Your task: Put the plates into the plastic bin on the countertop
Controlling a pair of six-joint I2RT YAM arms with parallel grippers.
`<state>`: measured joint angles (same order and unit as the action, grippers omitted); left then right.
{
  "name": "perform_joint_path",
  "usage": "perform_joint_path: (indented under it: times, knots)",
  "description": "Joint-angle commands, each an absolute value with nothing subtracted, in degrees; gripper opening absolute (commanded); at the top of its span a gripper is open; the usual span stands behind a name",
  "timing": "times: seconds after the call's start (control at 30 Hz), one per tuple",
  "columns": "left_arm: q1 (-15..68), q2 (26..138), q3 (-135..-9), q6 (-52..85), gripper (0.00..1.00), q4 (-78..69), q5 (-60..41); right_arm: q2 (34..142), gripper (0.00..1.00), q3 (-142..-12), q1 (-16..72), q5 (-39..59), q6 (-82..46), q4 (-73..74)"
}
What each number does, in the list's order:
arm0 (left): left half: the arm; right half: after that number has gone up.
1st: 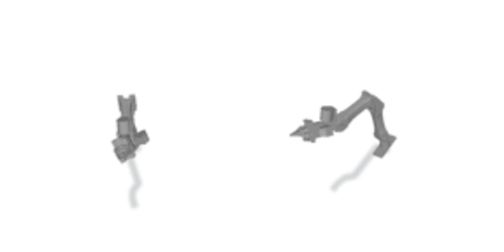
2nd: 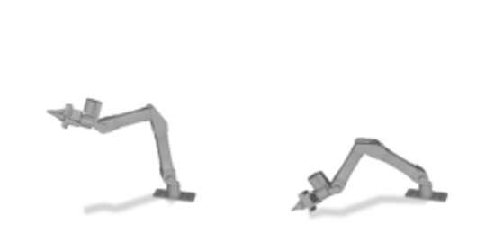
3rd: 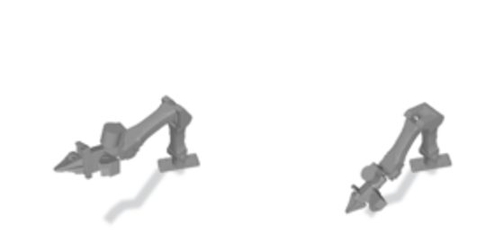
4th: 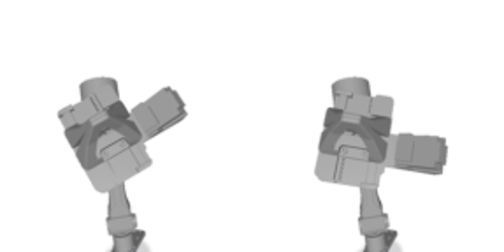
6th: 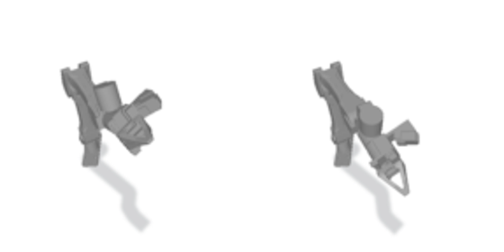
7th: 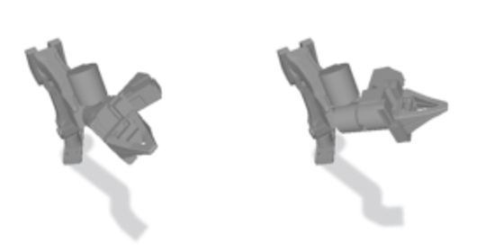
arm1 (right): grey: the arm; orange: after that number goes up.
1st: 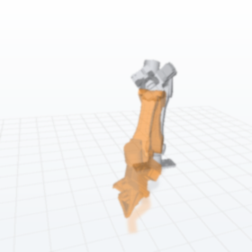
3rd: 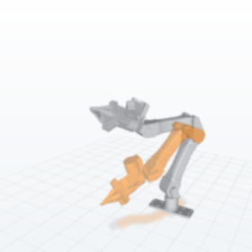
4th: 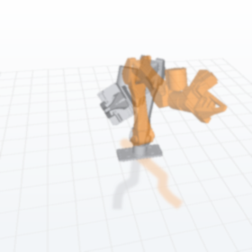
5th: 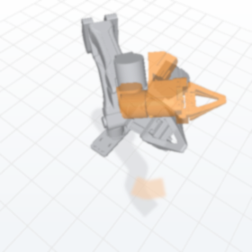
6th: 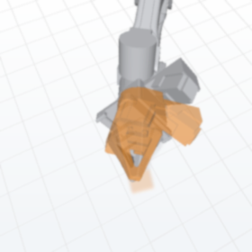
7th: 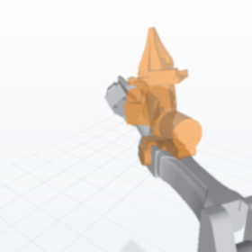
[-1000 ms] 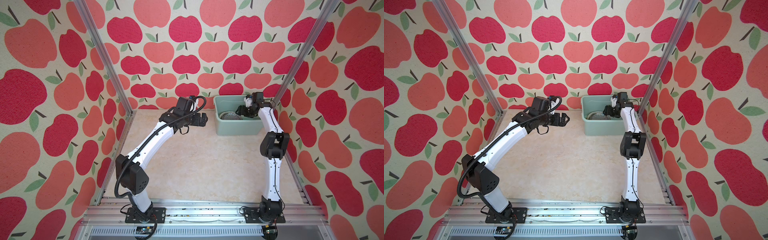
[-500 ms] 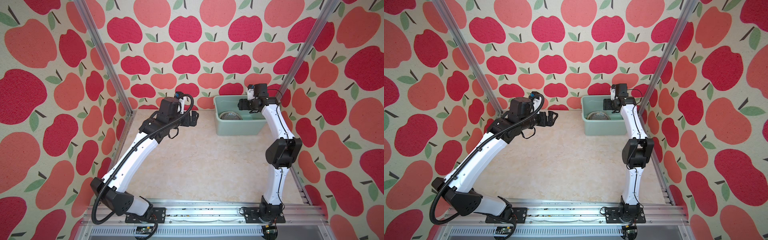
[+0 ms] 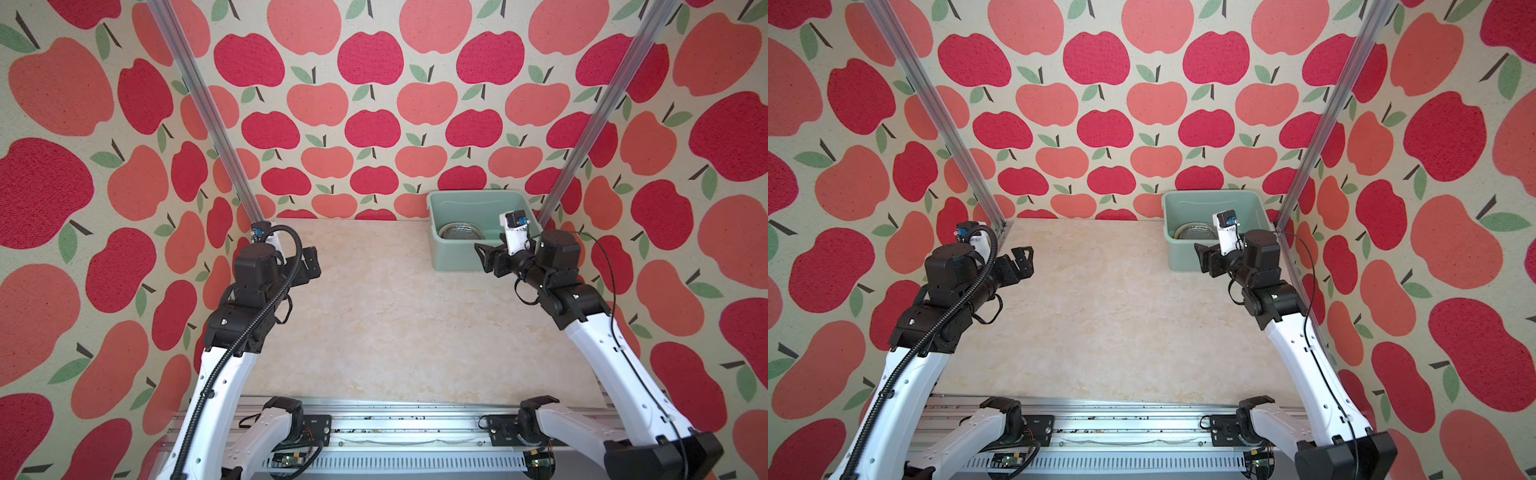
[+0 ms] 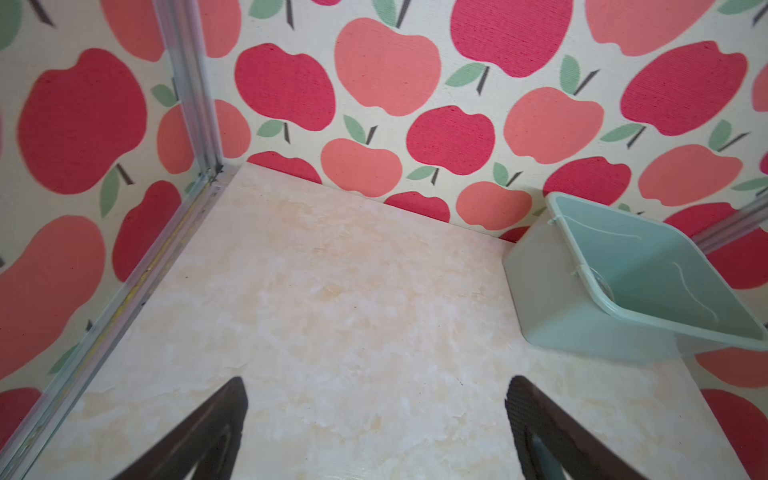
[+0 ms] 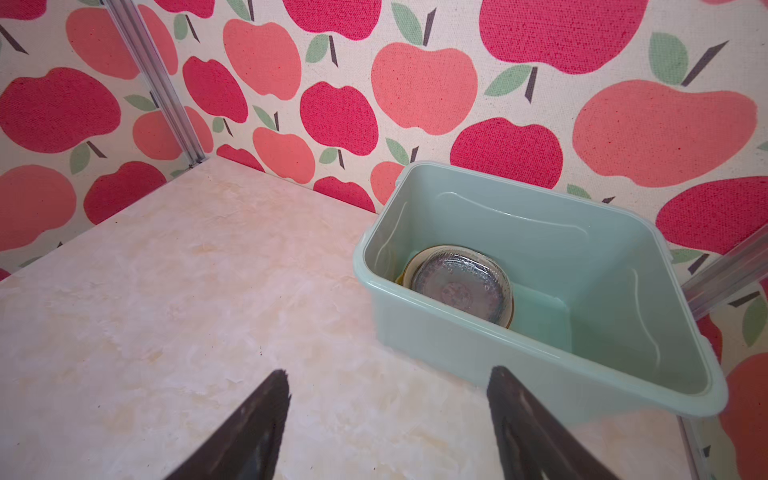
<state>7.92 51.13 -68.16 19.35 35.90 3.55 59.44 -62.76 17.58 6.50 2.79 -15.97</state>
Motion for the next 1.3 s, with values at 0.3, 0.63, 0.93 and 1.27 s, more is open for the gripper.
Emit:
perform_joint_path:
  times: [0.3, 0.63, 0.93, 1.27]
  knots:
    - [-7.1, 45.8, -39.1, 20.9, 0.99, 18.4, 10.5, 44.7, 0.82, -28.4, 12.8, -9.8, 3.3, -1.5]
    - [-7.3, 64.6, -23.9, 11.2, 0.99, -21.4, 10.1, 68.3, 0.84, -16.0, 6.1, -10.7, 0.3, 37.7]
    - [-7.4, 85.3, -27.7, 6.0, 0.99, -36.5, 6.3, 79.7, 0.85, -20.9, 5.8, -5.4, 4.1, 45.7]
    - [-5.8, 91.6, -21.0, 2.8, 0.99, -55.9, 4.6, 89.7, 0.92, -20.8, 5.2, -5.8, 4.9, 54.9]
